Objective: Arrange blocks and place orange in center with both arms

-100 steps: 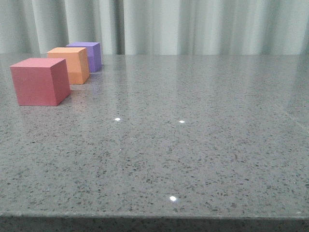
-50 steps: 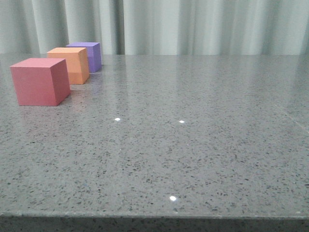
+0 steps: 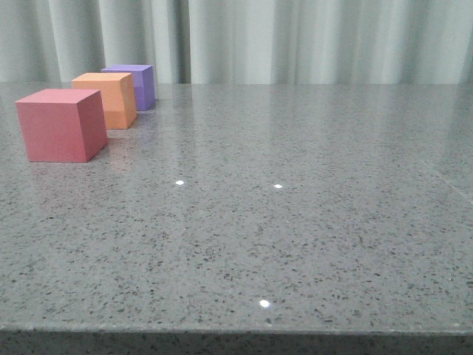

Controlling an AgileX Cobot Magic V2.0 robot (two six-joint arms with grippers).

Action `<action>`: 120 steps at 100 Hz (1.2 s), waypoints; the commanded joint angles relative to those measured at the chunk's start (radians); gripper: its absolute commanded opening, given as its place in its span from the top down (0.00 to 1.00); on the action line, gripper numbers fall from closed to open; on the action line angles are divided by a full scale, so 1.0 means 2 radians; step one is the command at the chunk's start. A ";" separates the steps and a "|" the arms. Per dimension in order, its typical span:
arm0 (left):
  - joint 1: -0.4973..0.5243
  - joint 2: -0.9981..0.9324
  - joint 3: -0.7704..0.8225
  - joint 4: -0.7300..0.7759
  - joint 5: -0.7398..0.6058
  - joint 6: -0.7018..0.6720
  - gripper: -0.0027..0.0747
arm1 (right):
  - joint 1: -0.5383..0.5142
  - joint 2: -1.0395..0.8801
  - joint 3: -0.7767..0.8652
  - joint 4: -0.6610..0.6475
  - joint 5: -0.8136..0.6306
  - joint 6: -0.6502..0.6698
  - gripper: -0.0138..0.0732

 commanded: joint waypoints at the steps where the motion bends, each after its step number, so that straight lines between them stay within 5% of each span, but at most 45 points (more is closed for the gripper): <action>1: 0.001 -0.018 0.021 0.001 -0.045 0.000 0.99 | -0.004 -0.002 -0.013 -0.004 -0.041 -0.005 0.92; 97: 0.001 -0.018 0.021 0.001 -0.045 0.000 0.99 | -0.004 -0.005 -0.005 -0.004 -0.043 -0.005 0.92; 120: 0.001 -0.018 0.021 0.001 -0.045 0.000 0.99 | -0.003 -0.029 0.047 -0.004 -0.099 -0.005 0.92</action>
